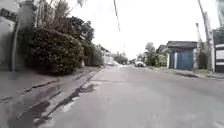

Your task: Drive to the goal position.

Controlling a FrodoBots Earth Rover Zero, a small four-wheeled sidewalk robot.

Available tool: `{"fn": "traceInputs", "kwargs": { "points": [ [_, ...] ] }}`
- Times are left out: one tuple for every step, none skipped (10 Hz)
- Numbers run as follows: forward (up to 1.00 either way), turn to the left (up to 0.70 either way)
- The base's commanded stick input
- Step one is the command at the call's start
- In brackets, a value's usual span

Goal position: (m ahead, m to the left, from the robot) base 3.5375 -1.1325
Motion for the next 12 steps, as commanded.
{"fn": "traceInputs", "kwargs": {
  "points": [
    [1.00,-0.02],
    [1.00,-0.04],
    [1.00,-0.07],
    [1.00,-0.33],
    [1.00,-0.40],
    [1.00,-0.25],
    [1.00,0.00],
    [1.00,0.00],
    [1.00,0.00],
    [1.00,0.00],
    [1.00,0.00],
    [1.00,0.00]
  ]
}}
